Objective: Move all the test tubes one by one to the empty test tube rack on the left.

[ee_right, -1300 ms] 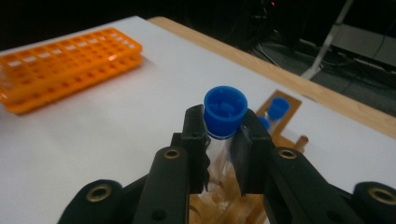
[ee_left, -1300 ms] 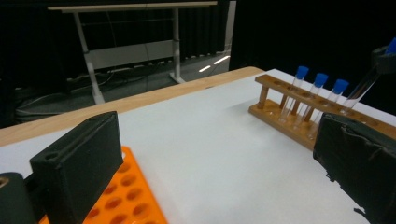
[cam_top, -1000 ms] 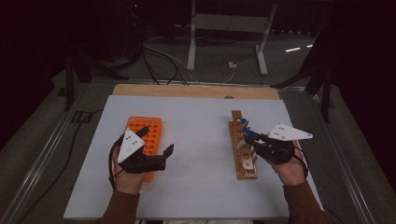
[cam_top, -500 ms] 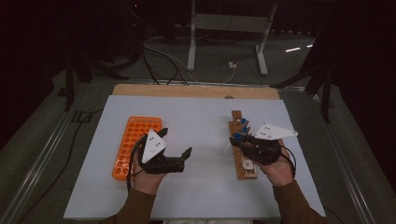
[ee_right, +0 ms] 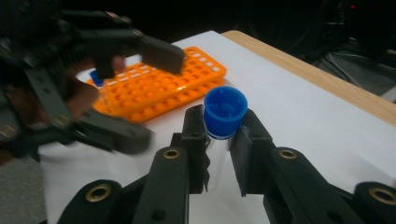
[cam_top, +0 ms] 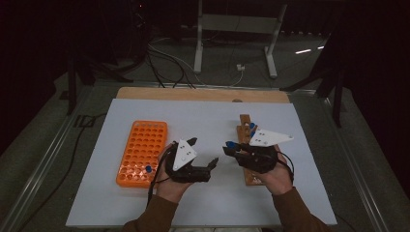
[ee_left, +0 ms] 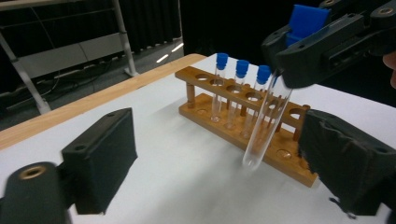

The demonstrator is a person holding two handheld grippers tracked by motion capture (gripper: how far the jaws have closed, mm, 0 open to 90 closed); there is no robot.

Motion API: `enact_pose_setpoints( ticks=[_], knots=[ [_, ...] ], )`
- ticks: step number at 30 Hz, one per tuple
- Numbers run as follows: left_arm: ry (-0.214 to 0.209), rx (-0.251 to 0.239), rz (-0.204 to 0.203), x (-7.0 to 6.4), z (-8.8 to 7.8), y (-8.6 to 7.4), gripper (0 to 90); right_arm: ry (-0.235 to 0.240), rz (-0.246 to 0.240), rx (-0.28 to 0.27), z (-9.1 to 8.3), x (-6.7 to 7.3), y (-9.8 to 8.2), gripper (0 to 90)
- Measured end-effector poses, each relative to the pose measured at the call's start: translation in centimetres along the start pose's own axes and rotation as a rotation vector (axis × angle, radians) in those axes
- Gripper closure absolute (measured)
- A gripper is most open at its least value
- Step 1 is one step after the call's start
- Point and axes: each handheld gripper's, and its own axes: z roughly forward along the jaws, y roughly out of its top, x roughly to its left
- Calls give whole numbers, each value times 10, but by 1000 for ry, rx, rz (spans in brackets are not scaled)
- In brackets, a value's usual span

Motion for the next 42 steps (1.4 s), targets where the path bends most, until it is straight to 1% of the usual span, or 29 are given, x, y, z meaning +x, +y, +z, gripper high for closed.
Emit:
enact_pose_setpoints(
  ticks=[3, 4, 6, 8, 10, 15, 17, 19, 20, 21, 22, 24, 27, 29, 31, 33, 35, 36, 40, 42],
  knots=[
    [-15, 7, 17, -7, 6, 0, 210, 21, 1, -1, 4, 4, 1, 767],
    [-31, 6, 23, -8, 7, 0, 257, 27, 0, 0, 5, 5, 1, 767],
    [-43, 10, 25, -11, 10, -1, 354, 36, 1, 3, 7, 7, 2, 767],
    [-74, 9, 31, -12, 11, -2, 440, 46, 2, 3, 9, 9, 2, 766],
    [-92, 9, 39, -13, 12, -3, 513, 51, 0, 4, 10, 9, 3, 766],
    [-124, 17, 51, -12, 12, -4, 693, 63, 1, 11, 12, 10, 2, 766],
    [-129, 19, 61, -13, 13, -4, 764, 66, 1, 14, 12, 11, 2, 765],
    [-140, 19, 65, -13, 13, -5, 776, 69, 1, 16, 12, 10, 2, 757],
    [-138, 21, 64, -13, 13, -5, 777, 71, 0, 16, 12, 10, 2, 726],
    [-135, 23, 64, -13, 13, -5, 778, 81, 5, 14, 12, 9, 2, 657],
    [-133, 24, 62, -12, 13, -5, 778, 81, 5, 14, 12, 9, 2, 657],
    [-125, 28, 56, -10, 13, -5, 779, 85, 14, 4, 10, 7, 1, 570],
    [-113, 33, 40, -5, 11, -6, 779, 93, 40, -13, 7, 3, 1, 455],
    [-105, 27, 19, -2, 10, -6, 779, 78, 54, -31, 4, 0, 1, 362],
    [-100, 22, 6, 1, 8, -5, 779, 56, 67, -46, 2, -2, 0, 278],
    [-97, 14, -10, 5, 5, -5, 779, 45, 84, -43, 0, -5, 0, 209],
    [-89, 12, -16, 8, 3, -4, 779, 25, 90, -40, 0, -7, -1, 148],
    [-87, 8, -23, 9, 1, -4, 779, 12, 89, -37, 0, -8, -2, 144],
    [-77, -4, -35, 15, -5, -2, 779, -7, 91, -34, -1, -11, -6, 44],
    [-79, -13, -41, 19, -9, -1, 779, -23, 89, -27, -2, -13, -9, 33]
  ],
)
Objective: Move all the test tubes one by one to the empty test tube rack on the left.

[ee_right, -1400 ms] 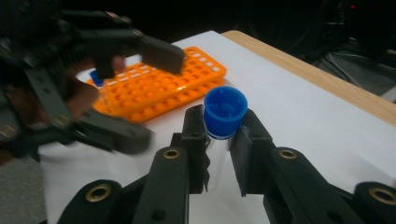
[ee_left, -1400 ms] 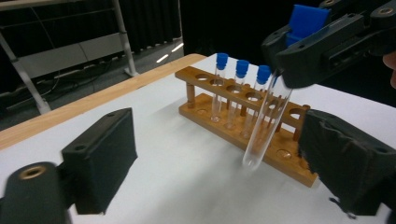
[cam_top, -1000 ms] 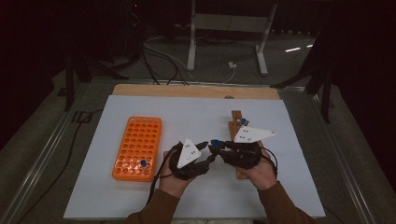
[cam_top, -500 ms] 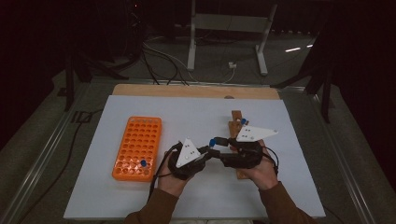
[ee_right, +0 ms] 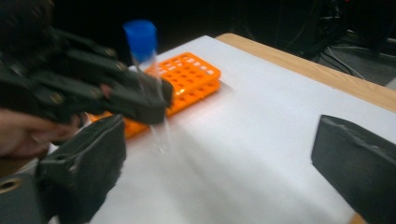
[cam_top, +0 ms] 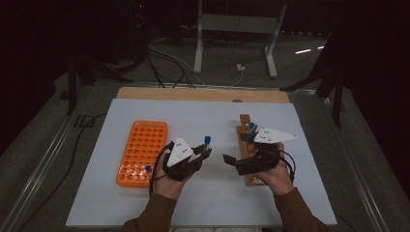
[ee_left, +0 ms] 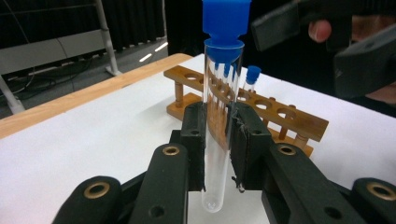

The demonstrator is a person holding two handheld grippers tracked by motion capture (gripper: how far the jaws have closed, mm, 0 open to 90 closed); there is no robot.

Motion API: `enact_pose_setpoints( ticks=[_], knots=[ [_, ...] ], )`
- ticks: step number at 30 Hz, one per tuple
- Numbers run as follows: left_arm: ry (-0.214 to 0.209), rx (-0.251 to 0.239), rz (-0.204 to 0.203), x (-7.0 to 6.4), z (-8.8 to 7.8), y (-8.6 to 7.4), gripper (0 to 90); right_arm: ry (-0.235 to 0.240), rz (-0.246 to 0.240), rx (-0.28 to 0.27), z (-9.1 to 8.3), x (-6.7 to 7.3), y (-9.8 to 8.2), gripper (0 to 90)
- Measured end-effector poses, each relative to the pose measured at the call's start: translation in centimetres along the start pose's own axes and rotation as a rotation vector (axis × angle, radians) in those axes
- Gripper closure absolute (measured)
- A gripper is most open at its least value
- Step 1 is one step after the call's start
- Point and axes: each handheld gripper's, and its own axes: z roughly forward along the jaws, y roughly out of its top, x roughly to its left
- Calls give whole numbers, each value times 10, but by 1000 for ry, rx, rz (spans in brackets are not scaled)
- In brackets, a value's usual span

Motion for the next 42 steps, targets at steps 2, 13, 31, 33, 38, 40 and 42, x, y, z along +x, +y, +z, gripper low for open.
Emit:
enact_pose_setpoints(
  ticks=[2, 13, 31, 33, 38, 40, 42],
  knots=[
    [4, -10, -4, 3, -4, 1, 779, -14, 6, -1, -1, -3, -3, 23],
    [64, -55, -38, 25, -33, 5, 779, -98, 21, -13, -14, -17, -16, 0],
    [211, -75, -54, 62, -79, -1, 779, -162, 26, -42, -34, -27, -22, 0],
    [222, -72, -58, 65, -83, -5, 780, -164, 27, -40, -35, -28, -22, 0],
    [247, -66, -73, 72, -91, -13, 780, -172, 31, -42, -38, -30, -24, 0],
    [252, -60, -76, 73, -93, -15, 780, -175, 31, -42, -39, -31, -25, 0],
    [260, -54, -76, 75, -96, -18, 779, -177, 32, -43, -40, -32, -25, 0]
  ],
)
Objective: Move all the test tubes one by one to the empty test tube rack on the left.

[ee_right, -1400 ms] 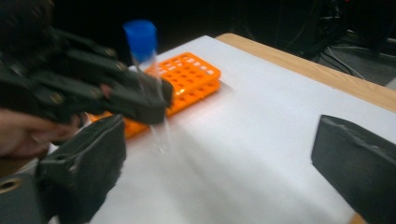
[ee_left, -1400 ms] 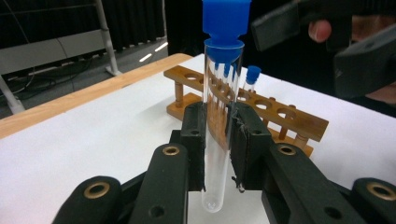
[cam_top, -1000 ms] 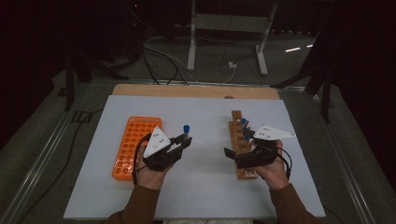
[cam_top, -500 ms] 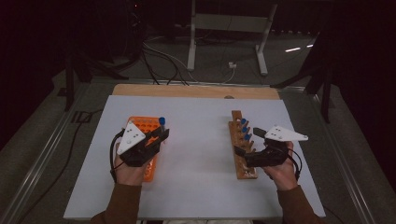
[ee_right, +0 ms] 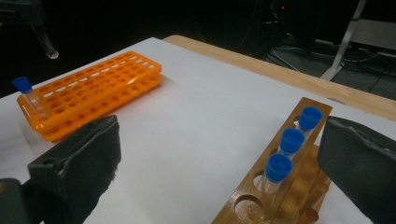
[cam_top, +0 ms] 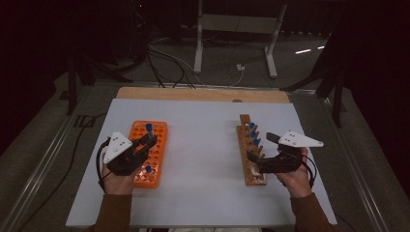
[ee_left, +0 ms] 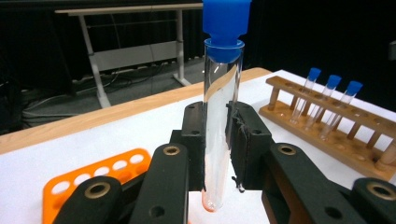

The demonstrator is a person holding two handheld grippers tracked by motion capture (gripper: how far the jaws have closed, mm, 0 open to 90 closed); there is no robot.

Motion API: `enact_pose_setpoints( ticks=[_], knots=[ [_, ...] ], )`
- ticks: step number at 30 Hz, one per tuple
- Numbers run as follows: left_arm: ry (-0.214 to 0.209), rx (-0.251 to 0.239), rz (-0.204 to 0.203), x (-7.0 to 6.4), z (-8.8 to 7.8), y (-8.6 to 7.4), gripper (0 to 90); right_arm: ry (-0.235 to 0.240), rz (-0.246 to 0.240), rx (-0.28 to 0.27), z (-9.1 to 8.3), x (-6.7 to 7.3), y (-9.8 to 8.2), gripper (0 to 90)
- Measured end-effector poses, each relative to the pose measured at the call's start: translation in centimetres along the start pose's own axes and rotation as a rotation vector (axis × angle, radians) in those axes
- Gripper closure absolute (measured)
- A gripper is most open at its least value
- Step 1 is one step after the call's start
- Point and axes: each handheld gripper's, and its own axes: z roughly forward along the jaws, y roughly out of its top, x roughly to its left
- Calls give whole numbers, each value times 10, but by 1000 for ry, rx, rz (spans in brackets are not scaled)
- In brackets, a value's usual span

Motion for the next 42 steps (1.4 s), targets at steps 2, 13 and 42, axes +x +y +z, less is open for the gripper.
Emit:
enact_pose_setpoints(
  ticks=[2, 13, 42],
  knots=[
    [7, 6, 3, 2, -1, -2, 780, -4, 3, 2, -1, -1, -1, 0],
    [26, 32, -10, 9, -8, -15, 780, -16, 4, 5, -5, -3, -5, 0],
    [-32, 101, -96, 16, -26, -70, 779, -15, 19, 3, -9, -8, -15, 0]
  ],
)
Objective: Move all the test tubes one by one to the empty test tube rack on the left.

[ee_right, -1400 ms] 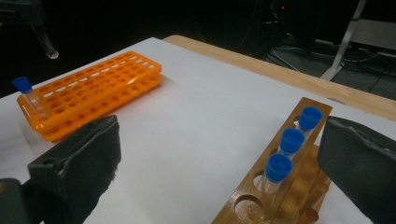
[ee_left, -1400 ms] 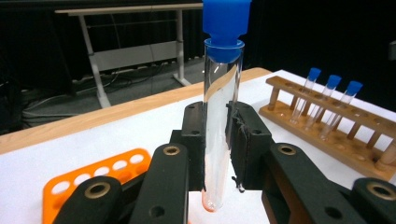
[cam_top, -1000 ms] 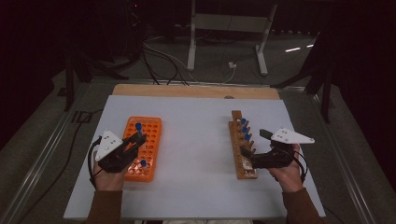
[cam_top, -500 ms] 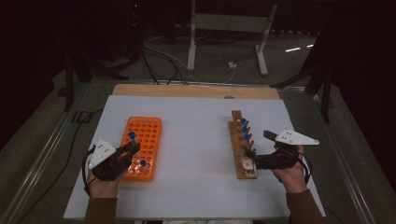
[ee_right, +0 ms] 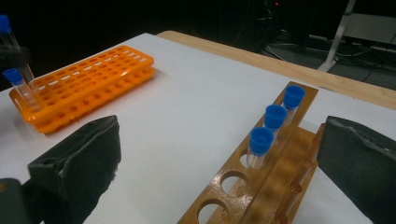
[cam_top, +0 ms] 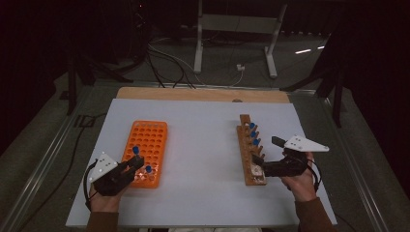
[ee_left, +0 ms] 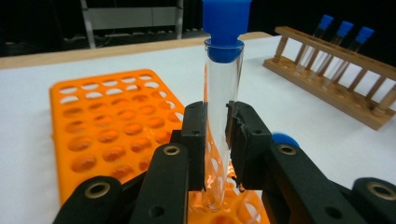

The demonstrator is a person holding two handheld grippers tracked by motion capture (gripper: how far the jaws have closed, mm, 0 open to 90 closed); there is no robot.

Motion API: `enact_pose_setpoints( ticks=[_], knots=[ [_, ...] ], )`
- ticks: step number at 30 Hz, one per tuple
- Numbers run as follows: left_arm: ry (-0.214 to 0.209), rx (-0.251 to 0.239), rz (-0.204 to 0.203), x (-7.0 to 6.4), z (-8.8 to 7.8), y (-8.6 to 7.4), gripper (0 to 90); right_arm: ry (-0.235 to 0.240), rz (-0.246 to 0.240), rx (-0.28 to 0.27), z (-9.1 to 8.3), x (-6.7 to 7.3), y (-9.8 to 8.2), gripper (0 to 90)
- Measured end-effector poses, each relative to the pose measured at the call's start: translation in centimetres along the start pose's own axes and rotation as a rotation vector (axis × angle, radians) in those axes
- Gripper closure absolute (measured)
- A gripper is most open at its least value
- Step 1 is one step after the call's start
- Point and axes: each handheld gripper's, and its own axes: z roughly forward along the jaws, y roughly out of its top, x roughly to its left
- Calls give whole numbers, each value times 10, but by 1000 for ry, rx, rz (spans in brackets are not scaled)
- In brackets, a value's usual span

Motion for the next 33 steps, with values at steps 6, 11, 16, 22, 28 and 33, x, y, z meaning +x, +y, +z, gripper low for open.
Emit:
enact_pose_setpoints(
  ticks=[6, 11, 16, 22, 28, 33],
  knots=[
    [-9, 23, -4, -2, 1, -5, 779, 0, 2, -5, -2, 0, 0, 1],
    [-14, 75, 7, -2, 1, -12, 779, -1, 1, -7, -3, -1, 0, 1],
    [-17, 144, 28, -4, 2, -20, 779, 2, 1, -6, -2, 0, -1, 0],
    [-7, 184, 52, -6, 3, -22, 780, 6, 0, -2, 0, 1, -1, 1],
    [-3, 199, 73, -7, 5, -24, 781, 8, -3, 3, 2, 2, -2, 1],
    [9, 233, 117, -11, 8, -25, 781, 15, -6, 6, 4, 3, -3, 1]
  ],
)
